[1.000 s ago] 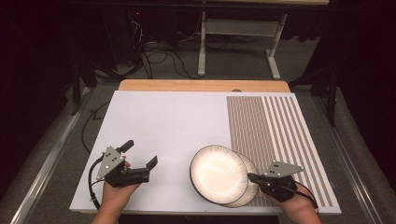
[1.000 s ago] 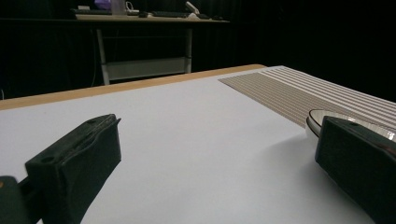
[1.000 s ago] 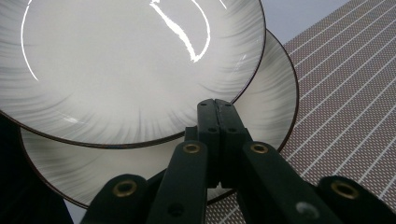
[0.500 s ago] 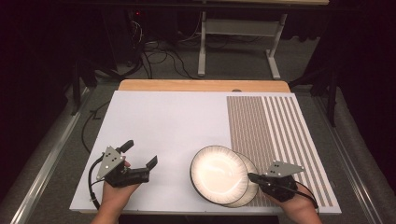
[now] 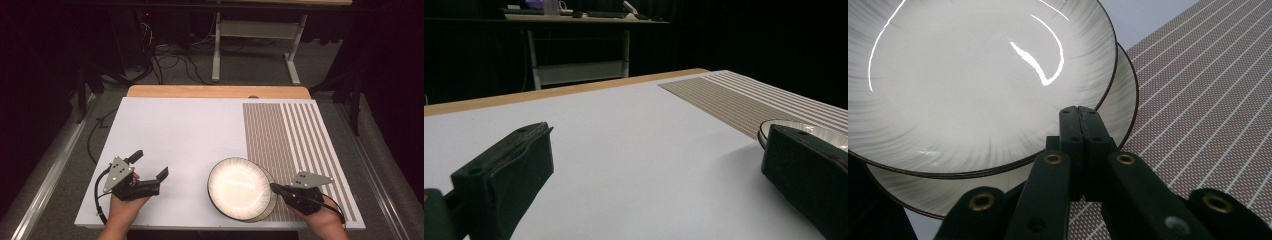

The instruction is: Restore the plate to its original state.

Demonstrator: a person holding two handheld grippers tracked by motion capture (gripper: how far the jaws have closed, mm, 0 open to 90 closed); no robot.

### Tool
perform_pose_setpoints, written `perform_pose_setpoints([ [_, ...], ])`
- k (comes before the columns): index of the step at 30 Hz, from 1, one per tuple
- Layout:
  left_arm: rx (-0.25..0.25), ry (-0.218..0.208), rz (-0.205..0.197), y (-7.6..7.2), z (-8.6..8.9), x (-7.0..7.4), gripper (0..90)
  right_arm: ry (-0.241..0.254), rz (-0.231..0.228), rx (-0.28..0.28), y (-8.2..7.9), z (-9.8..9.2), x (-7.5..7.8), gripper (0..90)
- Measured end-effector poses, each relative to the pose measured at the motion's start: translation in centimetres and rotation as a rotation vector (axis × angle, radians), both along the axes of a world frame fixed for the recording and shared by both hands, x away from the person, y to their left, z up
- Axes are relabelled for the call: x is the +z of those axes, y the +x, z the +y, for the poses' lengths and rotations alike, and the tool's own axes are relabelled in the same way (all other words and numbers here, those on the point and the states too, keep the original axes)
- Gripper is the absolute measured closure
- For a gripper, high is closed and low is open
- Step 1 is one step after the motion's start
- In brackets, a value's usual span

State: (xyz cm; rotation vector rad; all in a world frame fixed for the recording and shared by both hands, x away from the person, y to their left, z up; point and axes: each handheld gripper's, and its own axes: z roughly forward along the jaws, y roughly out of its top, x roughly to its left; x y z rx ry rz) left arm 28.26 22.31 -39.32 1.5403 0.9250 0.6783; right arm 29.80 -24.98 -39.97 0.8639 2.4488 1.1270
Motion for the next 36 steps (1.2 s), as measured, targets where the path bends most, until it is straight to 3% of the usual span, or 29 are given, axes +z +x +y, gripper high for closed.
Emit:
perform_pose_setpoints([
  [28,0.0,-0.002,-0.001,0.0,0.0,0.0,0.8,0.004,-0.01,-0.012,0.0,-0.5,0.2,90.0],
  [36,0.0,0.001,-0.002,0.0,0.0,0.0,0.8,0.019,-0.016,-0.043,0.0,-1.3,0.5,90.0],
])
